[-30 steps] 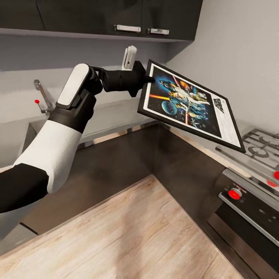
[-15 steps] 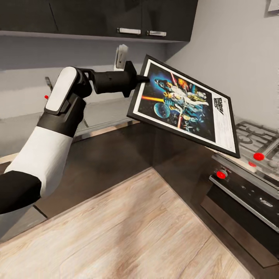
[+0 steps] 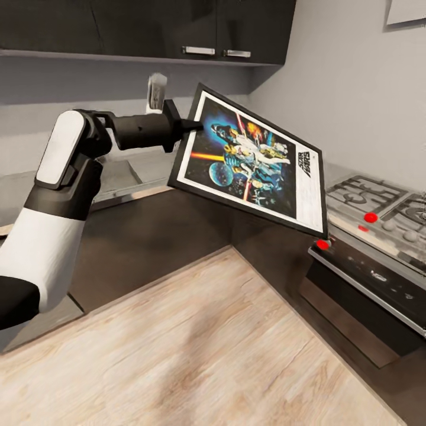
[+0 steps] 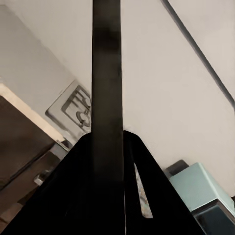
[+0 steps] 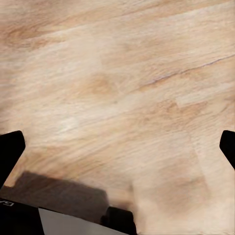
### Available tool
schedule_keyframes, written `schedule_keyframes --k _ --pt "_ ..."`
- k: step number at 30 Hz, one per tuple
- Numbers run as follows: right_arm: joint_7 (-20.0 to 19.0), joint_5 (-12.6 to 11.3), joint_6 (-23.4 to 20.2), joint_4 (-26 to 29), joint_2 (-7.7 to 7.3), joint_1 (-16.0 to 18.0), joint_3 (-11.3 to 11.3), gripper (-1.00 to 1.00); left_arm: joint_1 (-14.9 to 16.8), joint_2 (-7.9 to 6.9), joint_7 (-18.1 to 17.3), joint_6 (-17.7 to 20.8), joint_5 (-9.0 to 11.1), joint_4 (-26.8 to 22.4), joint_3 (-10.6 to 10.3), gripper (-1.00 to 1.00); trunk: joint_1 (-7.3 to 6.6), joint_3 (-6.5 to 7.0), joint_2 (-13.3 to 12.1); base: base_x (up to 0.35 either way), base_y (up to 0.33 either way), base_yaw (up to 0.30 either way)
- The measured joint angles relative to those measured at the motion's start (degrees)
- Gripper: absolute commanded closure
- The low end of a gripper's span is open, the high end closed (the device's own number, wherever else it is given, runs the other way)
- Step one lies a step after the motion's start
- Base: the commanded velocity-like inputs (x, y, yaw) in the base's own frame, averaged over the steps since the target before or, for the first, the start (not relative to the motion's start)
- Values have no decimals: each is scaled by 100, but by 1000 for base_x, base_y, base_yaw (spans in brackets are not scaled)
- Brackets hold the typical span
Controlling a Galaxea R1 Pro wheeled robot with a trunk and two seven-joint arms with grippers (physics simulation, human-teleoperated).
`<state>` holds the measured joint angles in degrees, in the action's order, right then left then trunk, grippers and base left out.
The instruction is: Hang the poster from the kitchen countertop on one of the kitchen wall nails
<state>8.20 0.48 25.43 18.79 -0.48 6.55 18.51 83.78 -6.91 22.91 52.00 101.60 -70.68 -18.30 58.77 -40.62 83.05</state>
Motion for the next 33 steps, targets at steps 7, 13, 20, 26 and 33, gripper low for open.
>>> schedule_keyframes --k 7,13,20,26,33 --pt "0 0 0 -1 -1 1 1 -100 -304 -426 -1 487 0 -489 8 100 -2 1 0 -273 0 0" --pt "1 0 0 -3 0 1 0 -100 -728 -1104 -3 544 -4 -1343 -1 100 -3 0 0 -50 0 0" --pt "1 0 0 -4 -2 0 1 -100 -1217 -1644 -3 551 7 -1764 -22 100 -4 0 0 -6 0 0" --pt "0 0 -7 0 -27 1 -7 -100 -1418 -1818 -79 563 15 -1817 -994 100 -3 0 0 0 0 0" --pt "-88 6 -22 103 -159 1 -9 -100 -1440 -1927 -695 556 -35 -1821 -1712 100 -4 0 0 0 0 0"
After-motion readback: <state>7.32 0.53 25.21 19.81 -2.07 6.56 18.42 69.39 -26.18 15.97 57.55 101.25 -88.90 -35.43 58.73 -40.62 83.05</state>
